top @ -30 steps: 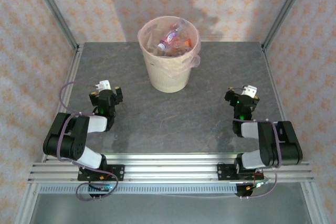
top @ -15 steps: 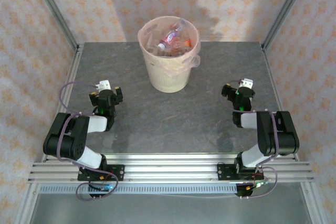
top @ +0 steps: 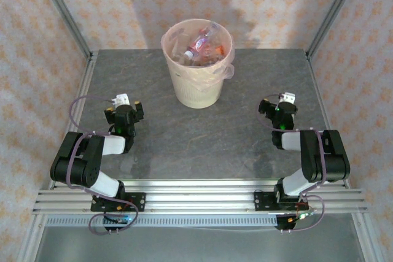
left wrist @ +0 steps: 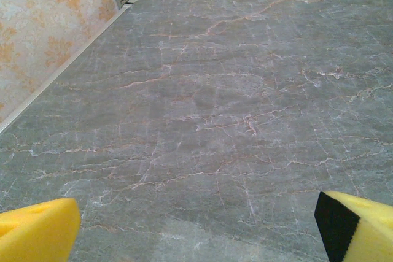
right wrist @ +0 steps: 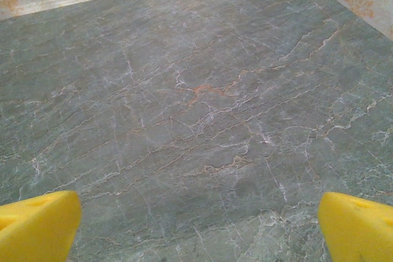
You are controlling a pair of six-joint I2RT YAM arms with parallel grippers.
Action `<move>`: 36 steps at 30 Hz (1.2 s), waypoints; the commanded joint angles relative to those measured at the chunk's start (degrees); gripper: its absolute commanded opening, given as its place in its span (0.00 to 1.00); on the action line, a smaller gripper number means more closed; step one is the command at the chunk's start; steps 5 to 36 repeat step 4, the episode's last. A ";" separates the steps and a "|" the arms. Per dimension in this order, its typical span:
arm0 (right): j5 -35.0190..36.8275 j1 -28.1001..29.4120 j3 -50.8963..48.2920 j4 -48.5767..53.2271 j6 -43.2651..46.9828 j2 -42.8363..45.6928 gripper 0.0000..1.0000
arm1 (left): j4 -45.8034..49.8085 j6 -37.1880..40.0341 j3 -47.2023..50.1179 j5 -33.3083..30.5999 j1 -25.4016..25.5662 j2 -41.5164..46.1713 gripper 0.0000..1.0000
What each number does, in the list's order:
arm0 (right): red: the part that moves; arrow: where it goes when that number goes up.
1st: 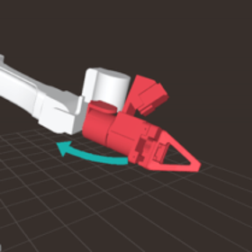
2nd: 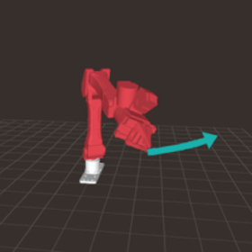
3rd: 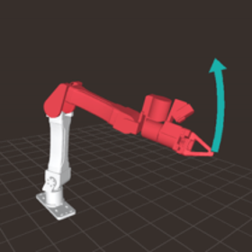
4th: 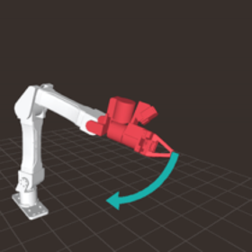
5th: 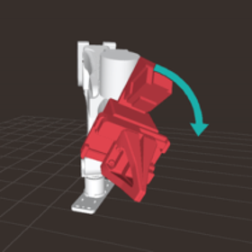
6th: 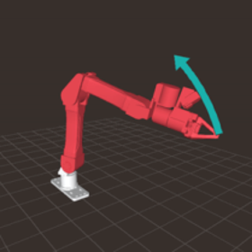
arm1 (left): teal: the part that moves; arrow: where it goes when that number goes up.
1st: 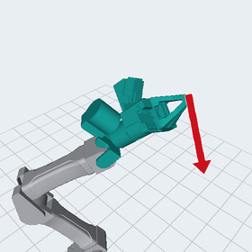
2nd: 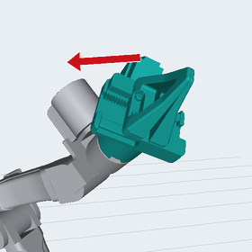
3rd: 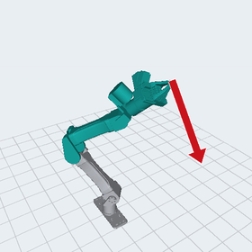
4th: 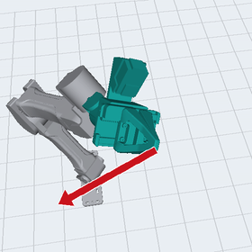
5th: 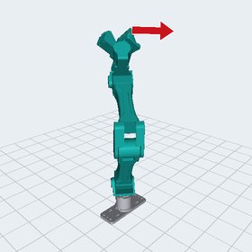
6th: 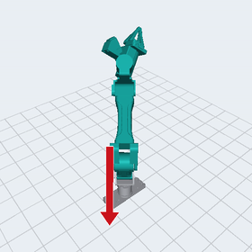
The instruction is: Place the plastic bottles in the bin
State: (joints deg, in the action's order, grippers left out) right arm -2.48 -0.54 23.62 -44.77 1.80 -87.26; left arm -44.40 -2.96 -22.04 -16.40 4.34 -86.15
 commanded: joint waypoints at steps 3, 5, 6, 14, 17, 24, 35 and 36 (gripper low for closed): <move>-0.55 0.22 0.20 0.02 0.60 0.02 0.99 | -0.44 0.94 -1.10 0.19 -0.21 0.57 1.00; -0.58 0.26 0.20 -0.07 0.59 0.04 0.99 | -0.46 0.94 -1.07 0.14 -0.22 0.54 1.00; -0.58 0.26 0.20 -0.07 0.59 0.04 0.99 | -0.46 0.94 -1.07 0.14 -0.22 0.54 1.00; -0.58 0.26 0.20 -0.07 0.59 0.04 0.99 | -0.46 0.94 -1.07 0.14 -0.22 0.54 1.00; -0.58 0.26 0.20 -0.07 0.59 0.04 0.99 | -0.46 0.94 -1.07 0.14 -0.22 0.54 1.00; -0.58 0.26 0.20 -0.07 0.59 0.04 0.99 | -0.46 0.94 -1.07 0.14 -0.22 0.54 1.00; -0.58 0.26 0.20 -0.07 0.59 0.04 0.99 | -0.46 0.94 -1.07 0.14 -0.22 0.54 1.00; -0.58 0.26 0.20 -0.07 0.59 0.04 0.99 | -0.46 0.94 -1.07 0.14 -0.22 0.54 1.00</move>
